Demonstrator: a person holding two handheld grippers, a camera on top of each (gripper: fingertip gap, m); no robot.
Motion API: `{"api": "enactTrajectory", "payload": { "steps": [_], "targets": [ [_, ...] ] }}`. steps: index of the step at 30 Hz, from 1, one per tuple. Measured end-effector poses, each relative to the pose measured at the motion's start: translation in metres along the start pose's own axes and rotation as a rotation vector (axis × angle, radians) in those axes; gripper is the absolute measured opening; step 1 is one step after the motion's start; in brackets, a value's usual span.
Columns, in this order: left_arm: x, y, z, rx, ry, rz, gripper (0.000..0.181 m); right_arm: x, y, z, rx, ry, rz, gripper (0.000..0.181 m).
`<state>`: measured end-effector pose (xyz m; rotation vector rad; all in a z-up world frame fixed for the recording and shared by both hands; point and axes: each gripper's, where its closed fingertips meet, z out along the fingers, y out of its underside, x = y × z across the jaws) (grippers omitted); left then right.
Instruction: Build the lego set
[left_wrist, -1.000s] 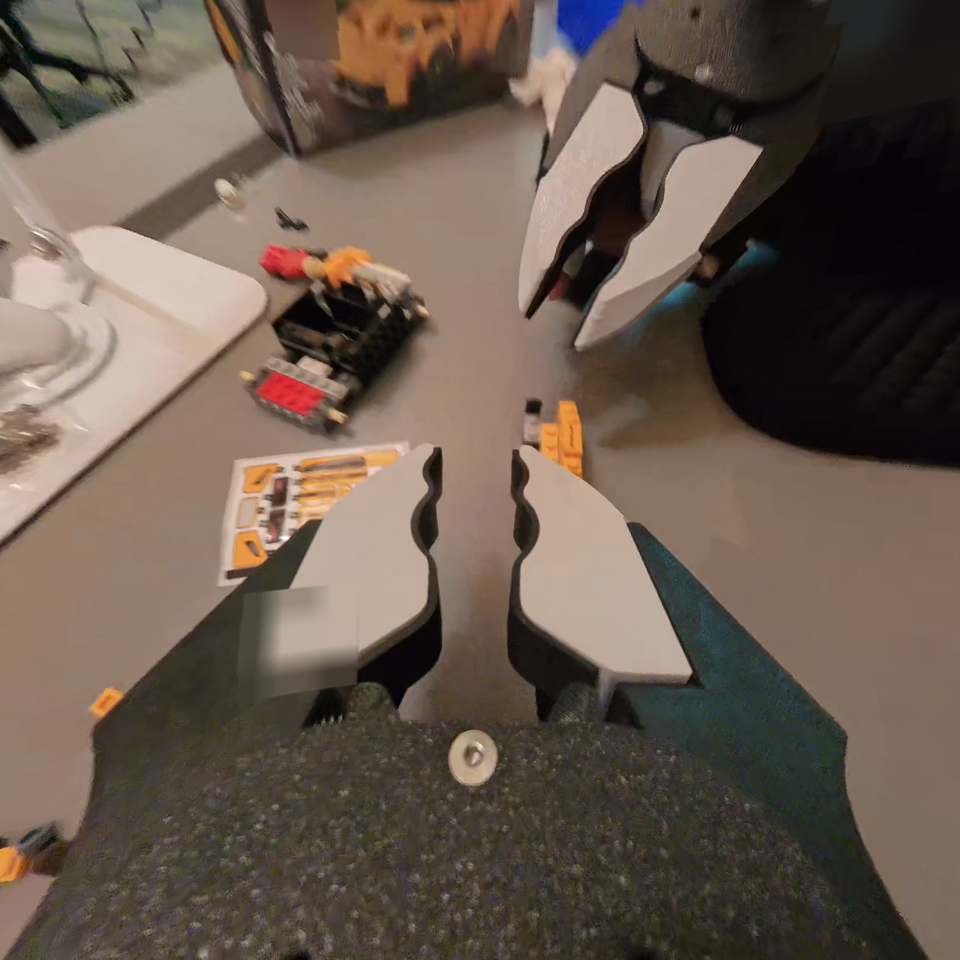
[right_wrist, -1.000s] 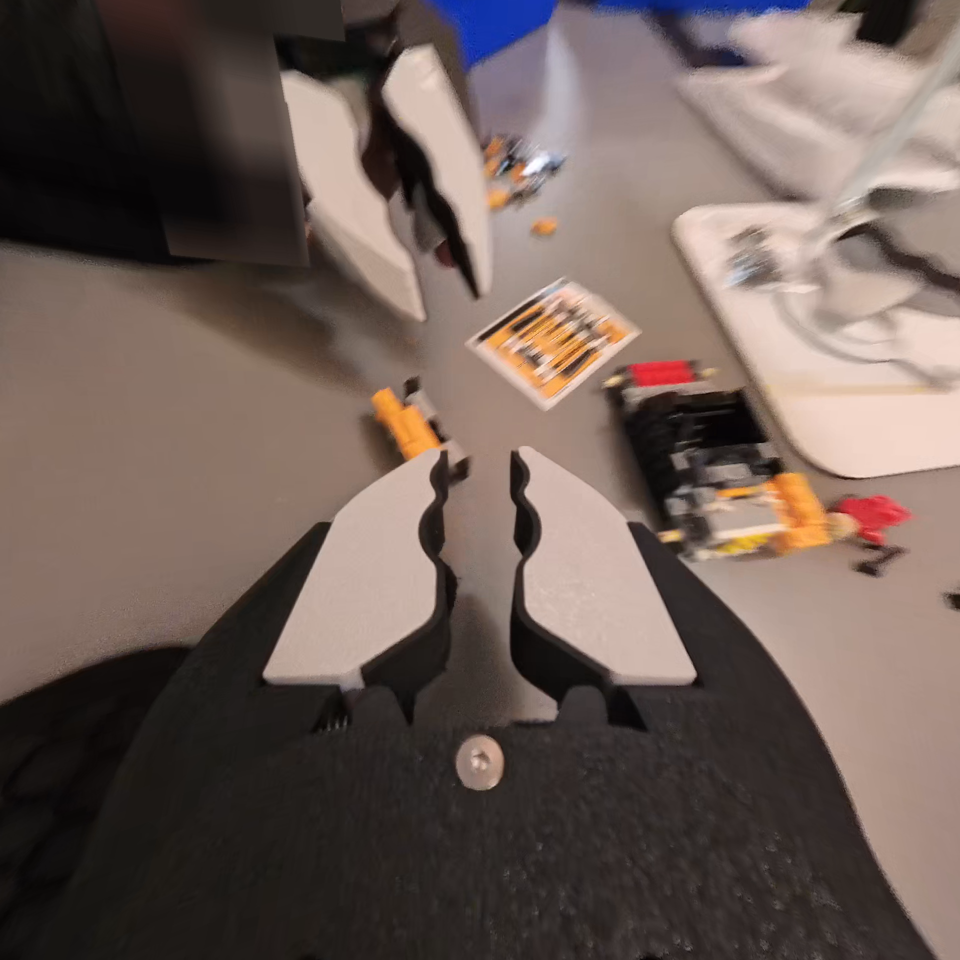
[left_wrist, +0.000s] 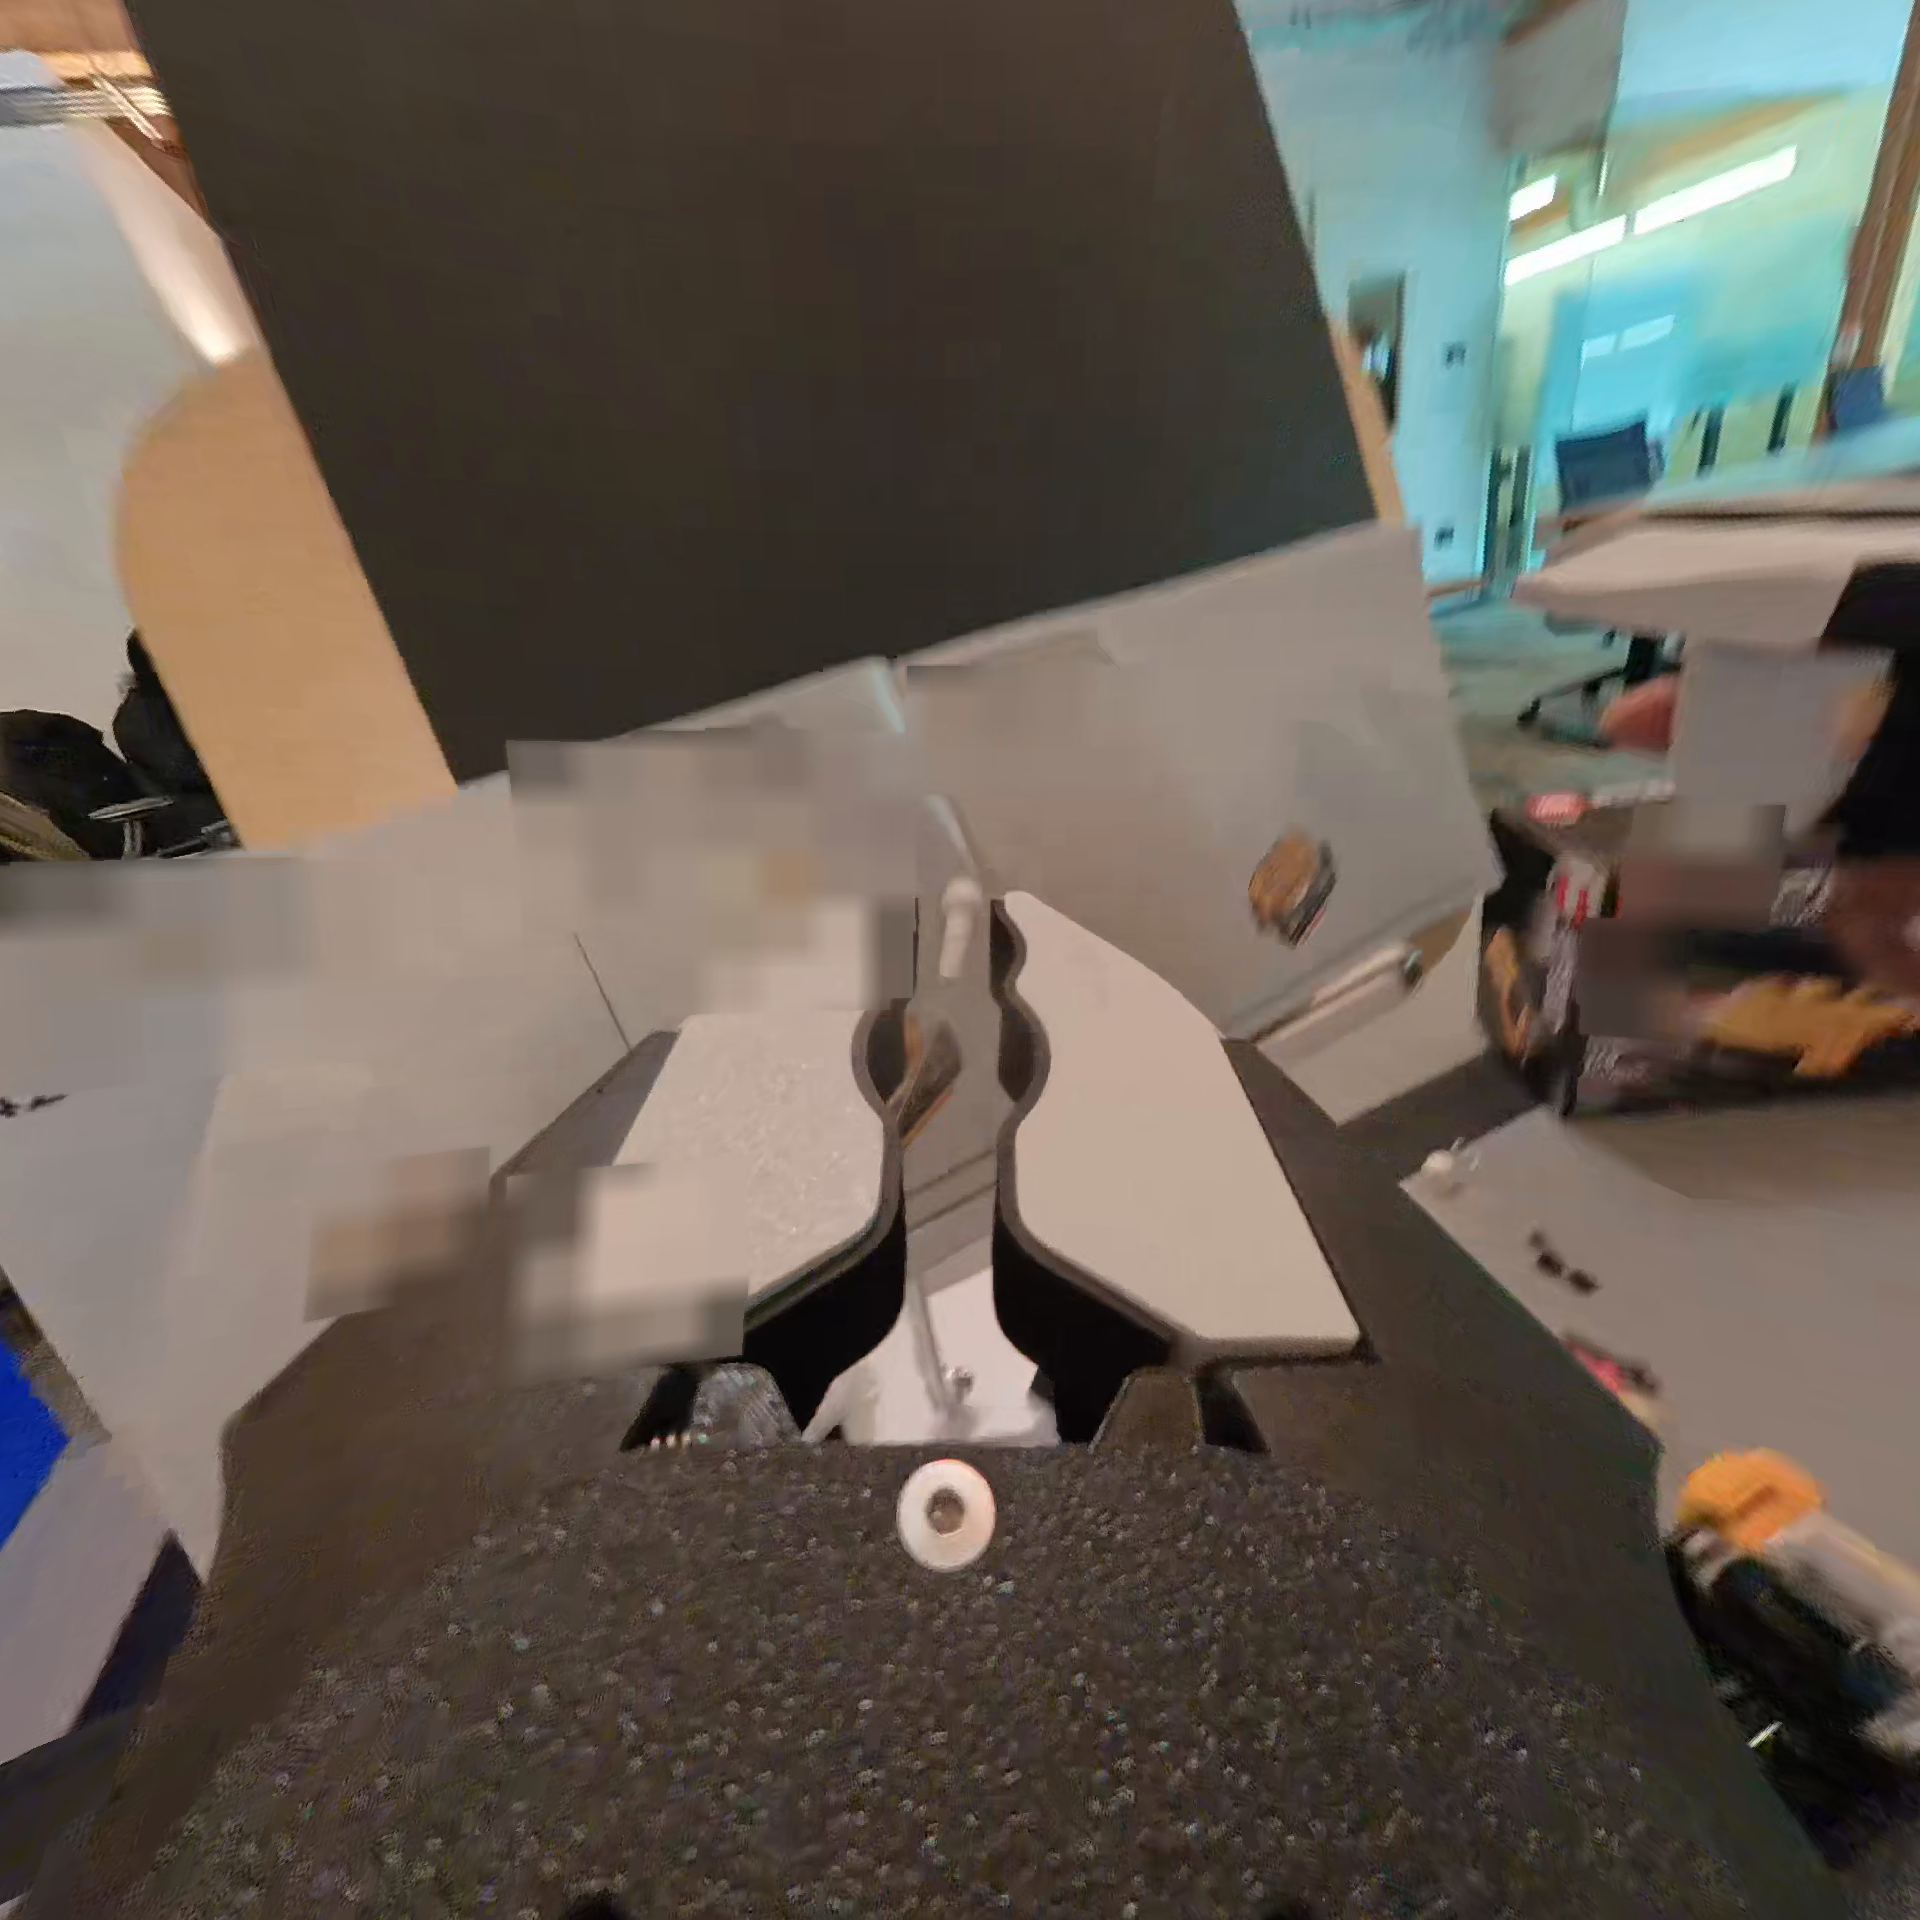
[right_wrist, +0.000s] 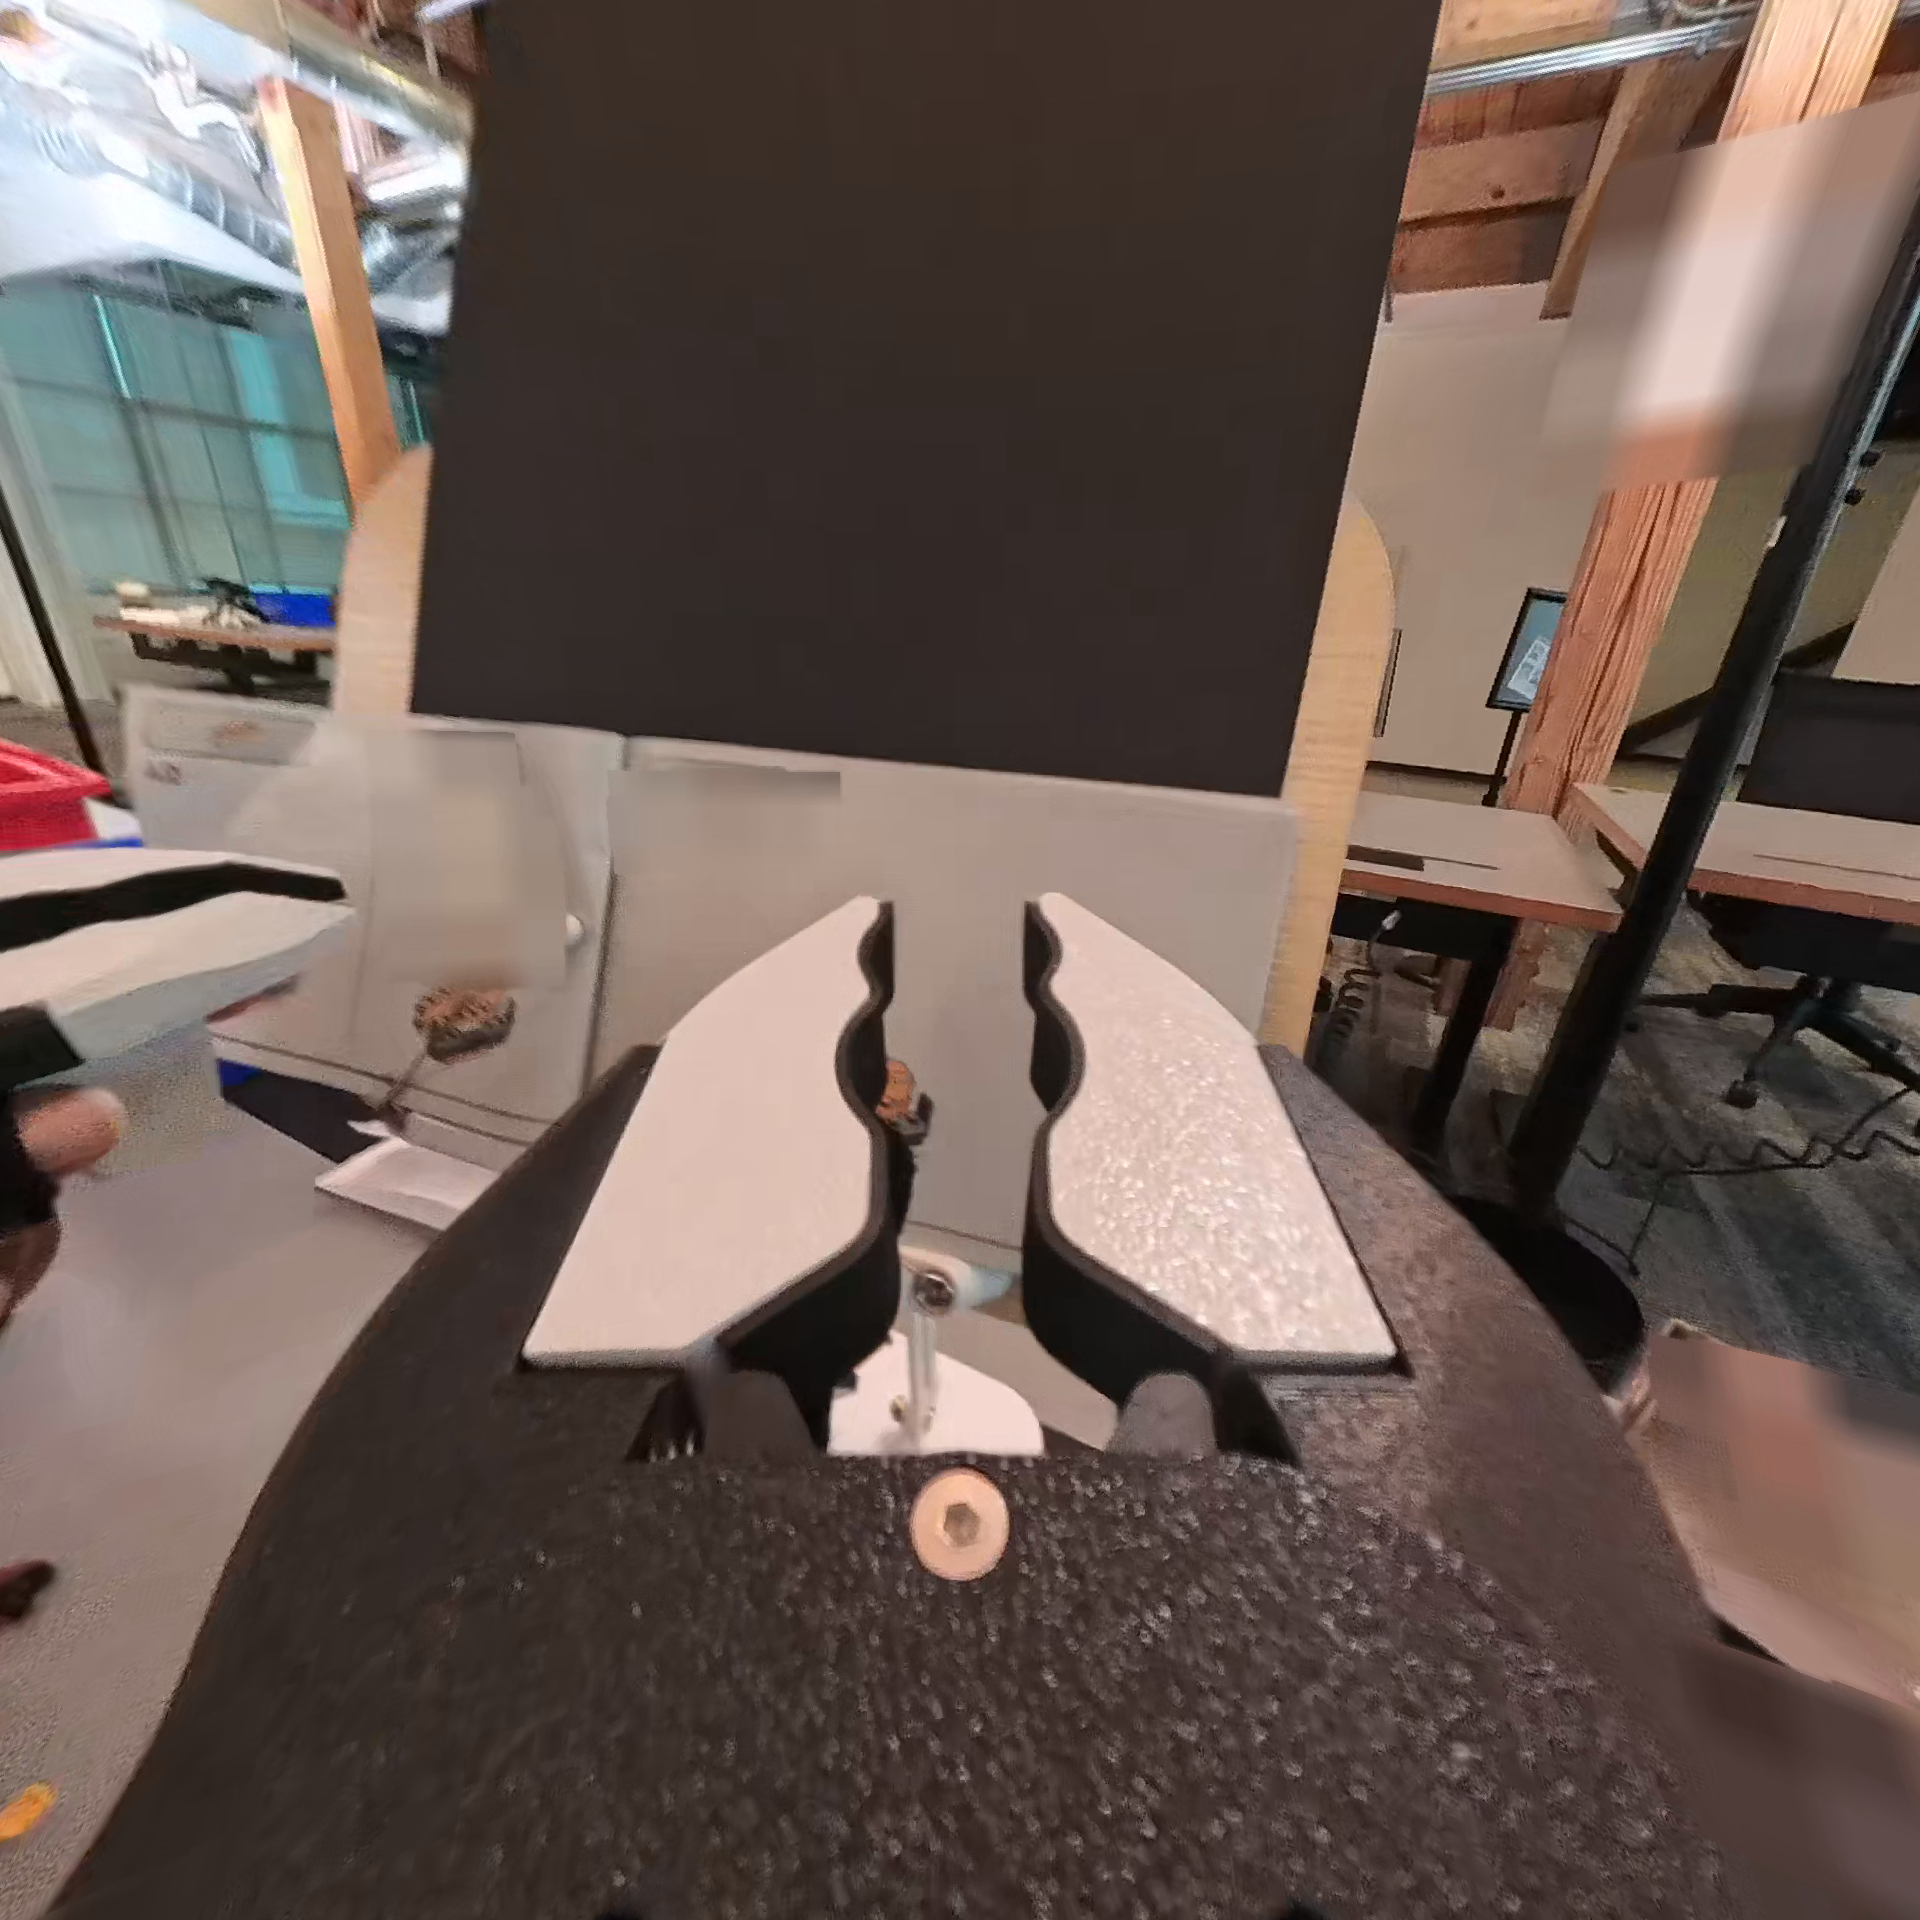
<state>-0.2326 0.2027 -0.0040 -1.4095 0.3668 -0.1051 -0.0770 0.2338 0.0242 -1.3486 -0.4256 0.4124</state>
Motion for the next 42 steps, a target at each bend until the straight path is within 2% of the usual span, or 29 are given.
{"api": "enactTrajectory", "payload": {
  "steps": [2,6,11,14,24,30,36,42],
  "targets": [
    [-0.003,0.018,0.003,-0.051,0.004,0.04,0.017,0.008,0.008,0.004,-0.001,0.011,-0.03,0.031],
    [0.0,0.027,0.003,-0.054,0.016,0.007,0.017,0.011,0.025,0.011,-0.003,0.03,-0.146,0.044],
    [0.013,0.029,-0.002,-0.033,0.023,-0.032,0.001,-0.005,0.058,0.004,-0.061,0.008,-0.232,0.042],
    [0.021,0.031,-0.004,-0.021,0.022,-0.021,0.0,-0.012,0.066,-0.001,-0.069,-0.008,-0.237,0.041],
    [0.03,0.023,-0.005,-0.003,0.01,-0.037,0.0,-0.043,0.048,-0.01,-0.008,-0.066,-0.206,0.02],
    [0.031,0.019,-0.006,-0.002,0.008,-0.045,0.0,-0.047,0.037,-0.015,-0.008,-0.061,-0.168,0.001],
    [0.029,0.012,-0.009,0.04,-0.011,-0.04,0.0,-0.051,0.03,-0.017,-0.026,-0.063,-0.155,0.0],
    [0.026,0.003,-0.013,0.079,-0.022,-0.053,0.0,-0.062,0.038,-0.013,-0.072,-0.075,-0.118,0.0]
  ]
}}
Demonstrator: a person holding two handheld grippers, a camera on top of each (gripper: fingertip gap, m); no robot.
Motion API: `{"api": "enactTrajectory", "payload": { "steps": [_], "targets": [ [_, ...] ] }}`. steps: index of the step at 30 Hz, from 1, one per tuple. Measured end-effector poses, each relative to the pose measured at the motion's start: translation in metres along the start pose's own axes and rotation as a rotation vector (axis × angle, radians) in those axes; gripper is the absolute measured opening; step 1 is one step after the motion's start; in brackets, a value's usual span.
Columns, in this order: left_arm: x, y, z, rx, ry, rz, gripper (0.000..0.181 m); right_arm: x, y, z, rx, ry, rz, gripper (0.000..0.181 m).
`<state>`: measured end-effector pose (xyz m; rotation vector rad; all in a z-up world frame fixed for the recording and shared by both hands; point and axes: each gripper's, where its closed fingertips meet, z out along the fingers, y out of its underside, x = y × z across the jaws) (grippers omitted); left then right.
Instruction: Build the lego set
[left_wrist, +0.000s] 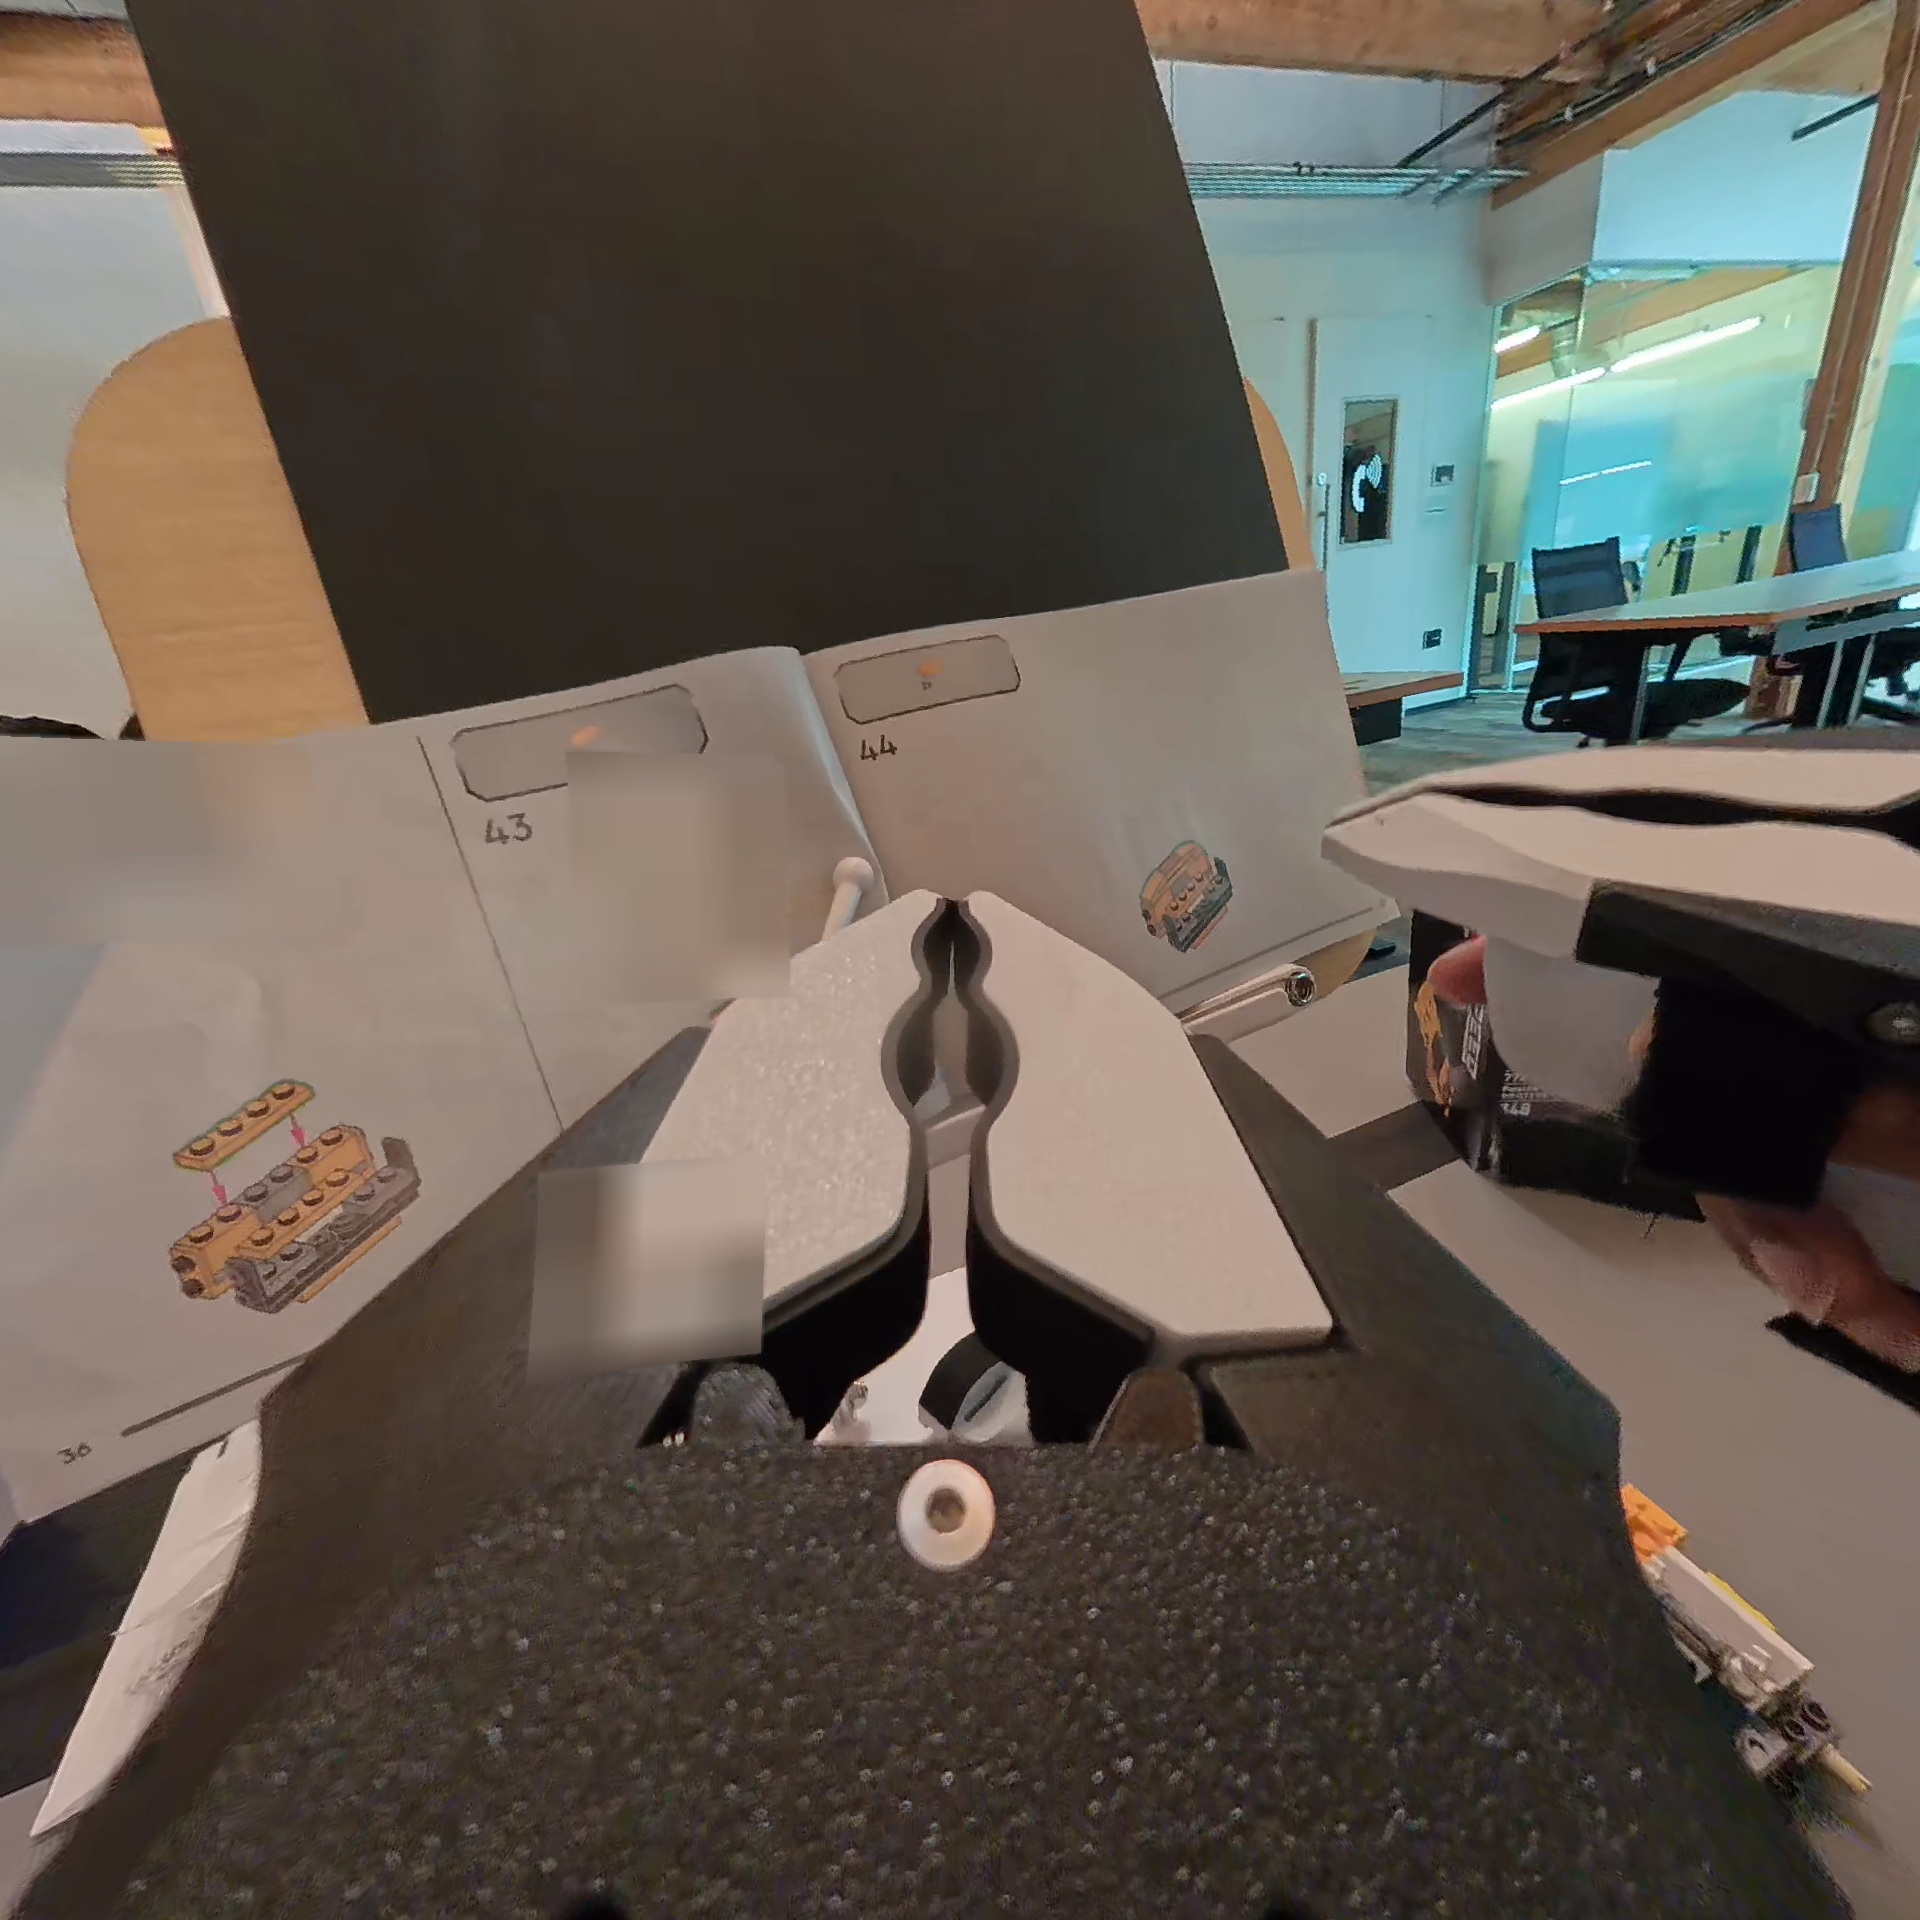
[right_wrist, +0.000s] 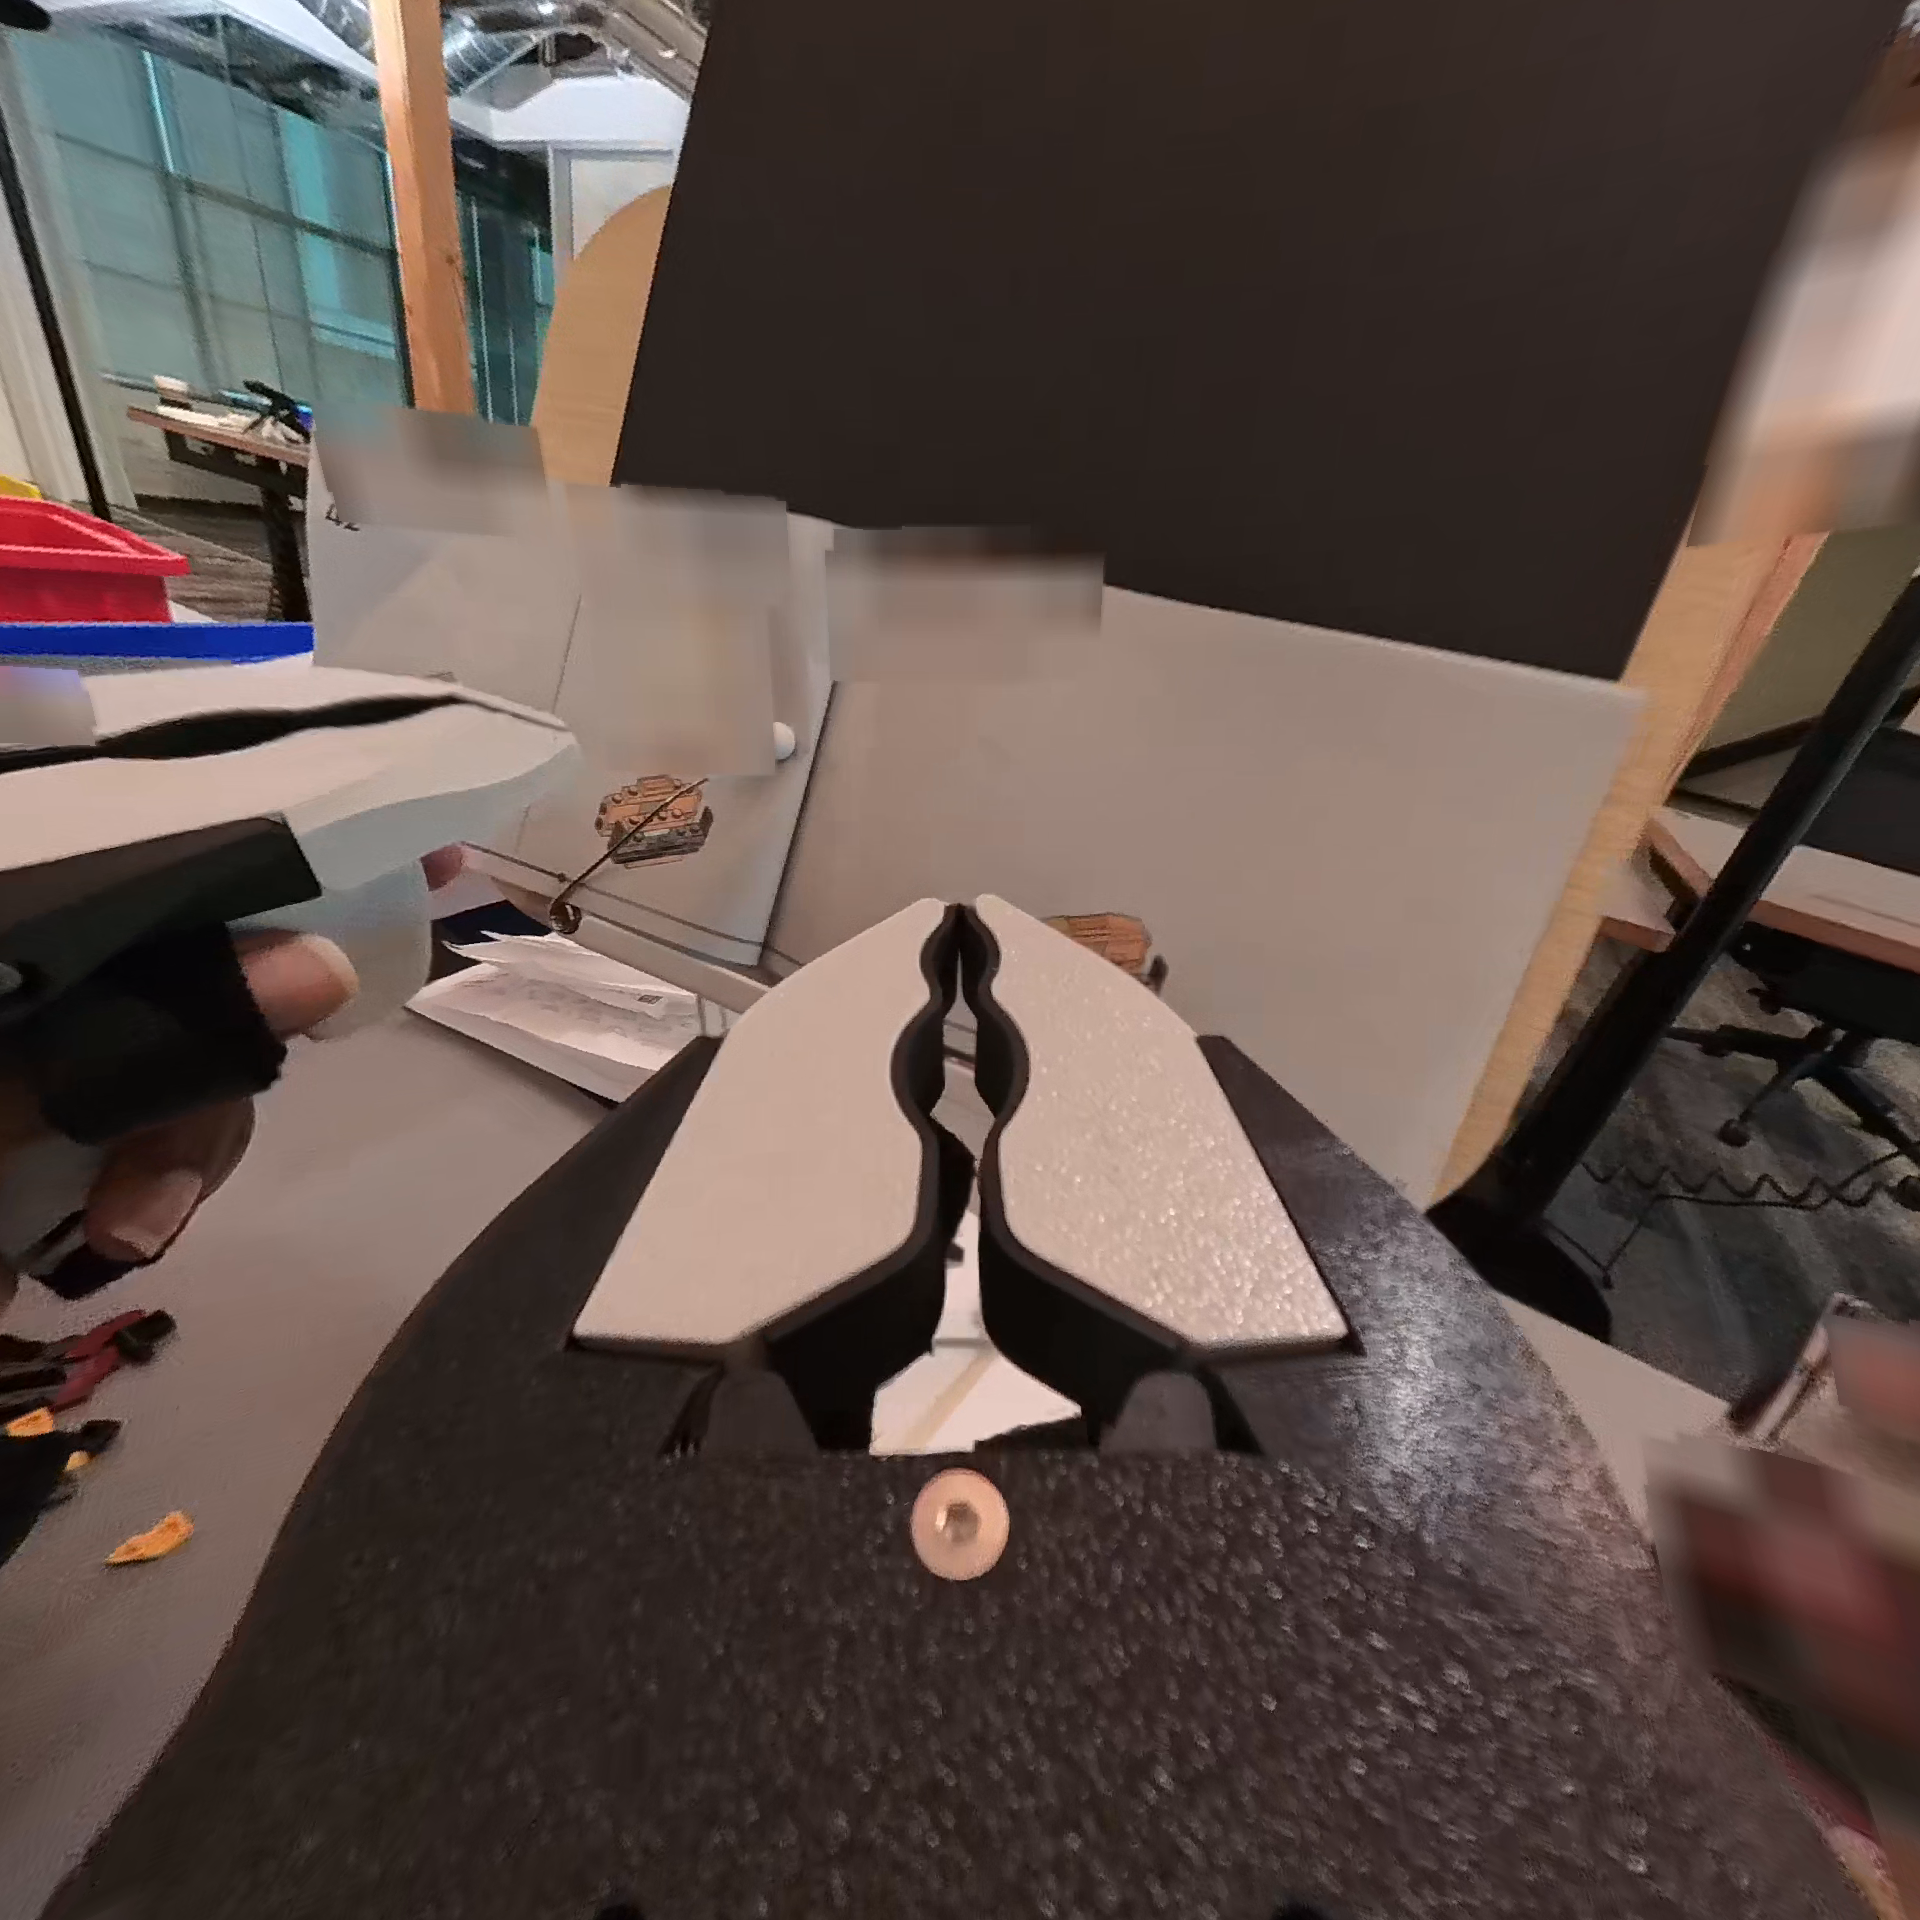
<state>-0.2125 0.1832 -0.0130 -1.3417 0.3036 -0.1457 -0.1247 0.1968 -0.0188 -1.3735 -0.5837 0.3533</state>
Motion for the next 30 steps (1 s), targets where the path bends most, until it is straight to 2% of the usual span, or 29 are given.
{"api": "enactTrajectory", "payload": {
  "steps": [6,12,14,16,20,30],
  "targets": [
    [-0.012,-0.009,-0.004,0.021,-0.008,-0.036,0.0,-0.016,0.004,0.01,0.005,0.017,-0.023,0.0],
    [-0.013,-0.012,-0.005,0.037,-0.01,-0.055,0.0,-0.019,-0.041,0.034,0.058,0.093,-0.051,0.0],
    [-0.01,-0.014,-0.006,0.042,-0.005,-0.044,0.0,-0.018,-0.048,0.042,0.047,0.105,0.001,0.0],
    [-0.009,-0.016,-0.006,0.045,-0.003,-0.038,0.0,-0.022,-0.04,0.047,0.02,0.097,0.059,0.0],
    [-0.009,-0.008,-0.004,0.032,-0.004,-0.046,0.0,-0.026,-0.021,0.049,-0.01,0.103,0.02,0.0],
    [-0.007,0.005,0.0,-0.015,-0.001,-0.047,0.0,-0.023,-0.022,0.045,-0.001,0.104,-0.013,0.0]
  ]
}}
